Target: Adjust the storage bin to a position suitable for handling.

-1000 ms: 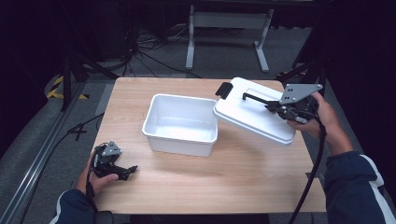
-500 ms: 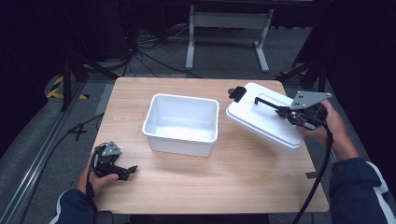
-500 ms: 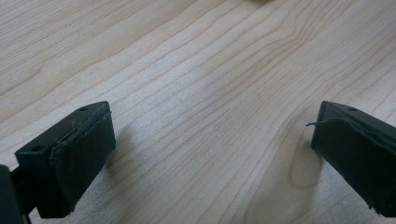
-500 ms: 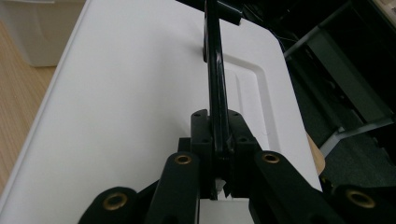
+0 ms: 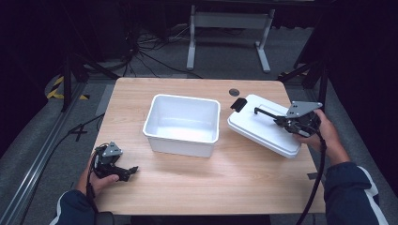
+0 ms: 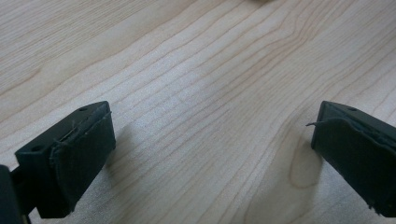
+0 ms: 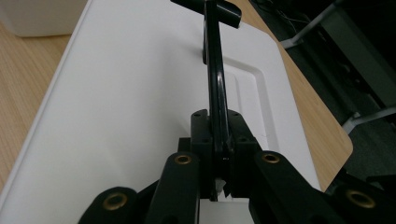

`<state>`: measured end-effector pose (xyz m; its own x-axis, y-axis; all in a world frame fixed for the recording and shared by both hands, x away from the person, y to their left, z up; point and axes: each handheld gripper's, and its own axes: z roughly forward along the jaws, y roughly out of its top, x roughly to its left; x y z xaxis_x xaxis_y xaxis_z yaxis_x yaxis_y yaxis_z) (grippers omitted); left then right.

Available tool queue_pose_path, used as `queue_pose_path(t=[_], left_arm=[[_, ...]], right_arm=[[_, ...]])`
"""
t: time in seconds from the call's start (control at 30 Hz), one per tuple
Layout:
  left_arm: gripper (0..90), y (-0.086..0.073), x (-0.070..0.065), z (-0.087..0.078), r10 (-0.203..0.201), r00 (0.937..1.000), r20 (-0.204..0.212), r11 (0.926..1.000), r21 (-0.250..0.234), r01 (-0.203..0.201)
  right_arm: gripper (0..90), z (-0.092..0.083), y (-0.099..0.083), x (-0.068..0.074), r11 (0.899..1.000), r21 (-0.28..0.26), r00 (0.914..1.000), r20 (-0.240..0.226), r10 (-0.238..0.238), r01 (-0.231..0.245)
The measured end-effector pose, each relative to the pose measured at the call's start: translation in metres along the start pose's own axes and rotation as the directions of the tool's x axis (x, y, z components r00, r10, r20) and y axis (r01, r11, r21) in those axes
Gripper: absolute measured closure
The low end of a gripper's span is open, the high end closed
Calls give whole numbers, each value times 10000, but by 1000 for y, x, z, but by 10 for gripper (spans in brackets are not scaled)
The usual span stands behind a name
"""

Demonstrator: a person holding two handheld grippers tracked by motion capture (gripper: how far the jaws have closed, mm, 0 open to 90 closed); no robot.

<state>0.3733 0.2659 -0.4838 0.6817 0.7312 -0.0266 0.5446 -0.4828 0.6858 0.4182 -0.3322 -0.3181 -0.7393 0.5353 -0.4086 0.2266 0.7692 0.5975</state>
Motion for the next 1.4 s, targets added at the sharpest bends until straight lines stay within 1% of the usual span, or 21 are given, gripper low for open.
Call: queue_pose_path(t=[0.13, 0.27, 0.3, 0.33, 0.37, 0.4, 0.43, 0.57, 0.8, 0.83, 0.87, 0.93, 0.97, 1.0, 1.03, 1.1, 1.2, 1.23, 1.27, 1.33, 1.4], left_arm=[[1, 0, 0, 0, -19, 10000, 12, 10000, 6, 19], [1, 0, 0, 0, -24, 10000, 16, 10000, 11, 24], [1, 0, 0, 0, 7, 10000, -3, 10000, -1, -7], [1, 0, 0, 0, 1, 10000, 0, 10000, -2, -1], [1, 0, 0, 0, -3, 10000, 3, 10000, 0, 3], [1, 0, 0, 0, -1, 10000, 4, 10000, 1, 1], [1, 0, 0, 0, -20, 10000, 16, 10000, 10, 20], [1, 0, 0, 0, -18, 10000, 12, 10000, 9, 18], [1, 0, 0, 0, 20, 10000, -18, 10000, 1, -20], [1, 0, 0, 0, 46, 10000, -43, 10000, -13, -46], [1, 0, 1, 0, 165, 9998, -76, 9999, -19, -165], [1, 0, 0, 0, 33, 10000, -17, 10000, 0, -33], [1, 0, 1, 0, 158, 9998, -74, 9999, -24, -158], [1, 0, 0, 0, 21, 10000, 2, 10000, -3, -21], [1, 0, 1, 0, 100, 9999, -59, 9999, -16, -100], [1, 0, 1, 0, 125, 9999, -46, 9999, -6, -125], [1, 0, 1, 0, 160, 9998, -76, 9999, -19, -160], [1, 0, 0, 0, 20, 10000, -30, 10000, -4, -20], [1, 0, 1, 0, 125, 9999, -71, 9999, -24, -125], [1, 0, 1, 0, 157, 9998, -74, 9999, -21, -157], [1, 0, 0, 0, 23, 10000, -28, 10000, -3, -24]], right_arm=[[846, 11, -6, 3, 9999, 97, 9998, -189, 49, -47], [846, 26, -15, 5, 9993, 228, 9987, -421, 302, -293], [846, 26, -15, 5, 9993, 228, 9987, -421, 302, -293], [846, 31, -17, 7, 9989, 326, 9980, -508, 365, -348], [846, 34, -19, 7, 9989, 357, 9981, -523, 327, -309], [846, 38, -20, 8, 9983, 428, 9975, -573, 423, -399], [847, 40, -22, 8, 9982, 466, 9977, -542, 397, -372], [846, 54, -28, 10, 9971, 580, 9971, -554, 530, -498], [846, 65, -35, 11, 9963, 710, 9967, -620, 528, -484], [846, 66, -36, 11, 9958, 722, 9963, -609, 603, -558], [846, 67, -37, 11, 9956, 704, 9955, -674, 664, -616], [845, 69, -39, 11, 9948, 745, 9943, -756, 756, -700], [845, 69, -40, 11, 9948, 740, 9944, -739, 751, -697], [845, 70, -41, 11, 9941, 747, 9936, -762, 839, -783], [844, 71, -42, 11, 9934, 785, 9928, -788, 900, -838], [844, 72, -44, 10, 9927, 790, 9918, -818, 980, -916], [843, 74, -45, 10, 9926, 803, 9930, -679, 964, -908], [841, 76, -46, 10, 9922, 791, 9928, -635, 1012, -960], [841, 77, -47, 10, 9912, 863, 9925, -610, 1055, -1001], [841, 80, -49, 11, 9902, 894, 9916, -633, 1132, -1073], [840, 81, -50, 11, 9897, 858, 9907, -635, 1200, -1144]])
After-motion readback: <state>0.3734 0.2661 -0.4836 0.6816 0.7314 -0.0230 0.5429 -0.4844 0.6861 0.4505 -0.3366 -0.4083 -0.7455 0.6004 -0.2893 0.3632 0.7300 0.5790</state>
